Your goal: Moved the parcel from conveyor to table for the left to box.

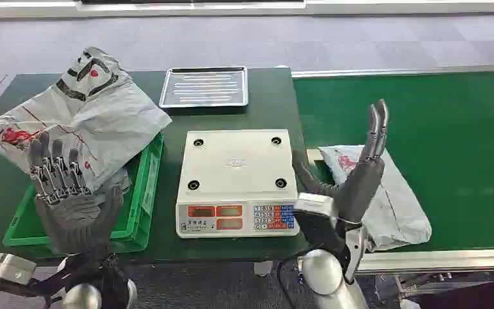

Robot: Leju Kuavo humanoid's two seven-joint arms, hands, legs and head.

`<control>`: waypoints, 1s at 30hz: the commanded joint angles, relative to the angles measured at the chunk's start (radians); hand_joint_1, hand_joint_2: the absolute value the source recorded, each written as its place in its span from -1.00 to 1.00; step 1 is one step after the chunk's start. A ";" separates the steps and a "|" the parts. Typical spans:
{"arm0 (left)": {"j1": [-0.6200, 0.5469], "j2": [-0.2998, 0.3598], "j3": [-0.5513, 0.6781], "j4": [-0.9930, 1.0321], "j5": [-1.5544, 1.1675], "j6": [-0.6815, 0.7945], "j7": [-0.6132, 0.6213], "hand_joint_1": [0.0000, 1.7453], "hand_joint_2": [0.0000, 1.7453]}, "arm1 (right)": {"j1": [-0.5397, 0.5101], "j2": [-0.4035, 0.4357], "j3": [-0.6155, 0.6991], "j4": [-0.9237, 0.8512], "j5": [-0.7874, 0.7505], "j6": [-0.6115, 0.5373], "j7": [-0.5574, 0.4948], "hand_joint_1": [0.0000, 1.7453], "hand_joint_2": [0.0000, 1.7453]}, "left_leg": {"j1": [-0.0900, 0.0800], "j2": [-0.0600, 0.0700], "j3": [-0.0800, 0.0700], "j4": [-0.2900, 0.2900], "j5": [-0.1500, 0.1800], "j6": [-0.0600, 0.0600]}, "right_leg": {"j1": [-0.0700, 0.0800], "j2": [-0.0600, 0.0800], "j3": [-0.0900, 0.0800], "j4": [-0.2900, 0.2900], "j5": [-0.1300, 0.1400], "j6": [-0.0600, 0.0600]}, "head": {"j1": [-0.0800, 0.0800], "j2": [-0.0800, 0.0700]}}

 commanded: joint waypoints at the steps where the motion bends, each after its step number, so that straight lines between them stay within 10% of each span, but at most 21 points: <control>1: 0.009 -0.005 -0.006 -0.003 -0.016 0.017 0.020 -1.00 1.00 | -0.069 -0.010 -0.299 0.227 0.361 0.016 0.411 -1.00 1.00 | 0.001 0.000 0.003 -0.001 0.000 0.001 | 0.001 -0.002 0.005 -0.002 0.000 0.000 | 0.000 0.000; 8: 0.053 -0.017 0.019 -0.052 -0.029 0.027 0.037 -1.00 1.00 | -0.129 -0.080 -0.488 0.465 0.396 0.288 0.720 -1.00 1.00 | 0.001 -0.003 0.007 -0.005 0.001 0.002 | 0.001 -0.006 0.010 -0.008 0.001 0.001 | 0.000 0.000; 30: 0.042 -0.023 0.065 -0.036 -0.041 -0.009 0.048 -1.00 1.00 | -0.035 -0.090 -0.463 0.401 0.263 0.683 0.736 -1.00 1.00 | 0.000 -0.004 0.001 -0.001 -0.001 0.001 | 0.000 -0.005 0.003 -0.002 -0.002 0.001 | 0.000 0.000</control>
